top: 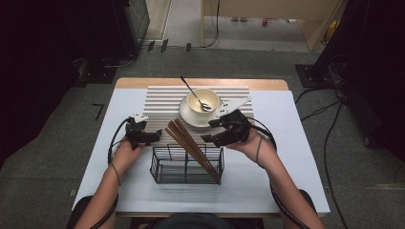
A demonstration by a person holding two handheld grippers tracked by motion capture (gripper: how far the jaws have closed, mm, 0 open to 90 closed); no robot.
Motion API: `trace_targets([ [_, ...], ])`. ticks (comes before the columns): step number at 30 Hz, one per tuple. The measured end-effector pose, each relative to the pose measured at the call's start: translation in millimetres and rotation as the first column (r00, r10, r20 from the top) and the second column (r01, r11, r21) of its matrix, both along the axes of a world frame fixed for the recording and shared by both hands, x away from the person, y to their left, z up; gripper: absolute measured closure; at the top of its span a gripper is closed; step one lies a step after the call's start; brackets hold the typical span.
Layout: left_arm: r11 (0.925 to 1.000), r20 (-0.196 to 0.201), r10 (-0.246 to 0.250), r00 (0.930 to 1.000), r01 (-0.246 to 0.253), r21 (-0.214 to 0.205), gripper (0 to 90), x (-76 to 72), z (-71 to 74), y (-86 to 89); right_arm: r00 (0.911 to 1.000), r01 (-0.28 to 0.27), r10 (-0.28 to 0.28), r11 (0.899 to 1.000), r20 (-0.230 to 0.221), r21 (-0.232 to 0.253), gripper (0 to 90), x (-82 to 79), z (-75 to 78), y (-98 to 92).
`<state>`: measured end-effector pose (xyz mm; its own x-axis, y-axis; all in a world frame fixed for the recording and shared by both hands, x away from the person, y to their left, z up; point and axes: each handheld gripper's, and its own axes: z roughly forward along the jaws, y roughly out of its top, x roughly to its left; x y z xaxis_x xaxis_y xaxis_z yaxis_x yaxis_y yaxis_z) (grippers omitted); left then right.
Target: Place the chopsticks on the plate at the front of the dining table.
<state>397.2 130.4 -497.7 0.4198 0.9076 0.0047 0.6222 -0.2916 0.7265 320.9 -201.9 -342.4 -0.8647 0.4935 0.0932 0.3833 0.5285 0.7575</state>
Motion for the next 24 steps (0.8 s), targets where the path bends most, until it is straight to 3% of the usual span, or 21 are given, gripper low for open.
trace_targets([
  [24,1.0000,-0.001,0.001,1.0000,-0.001,-0.001,12.3,-0.1,0.0,-0.1,0.9983,-0.057,0.057,0.998,-0.007,0.032,48.5,-10.1,5.9,9.1],
])
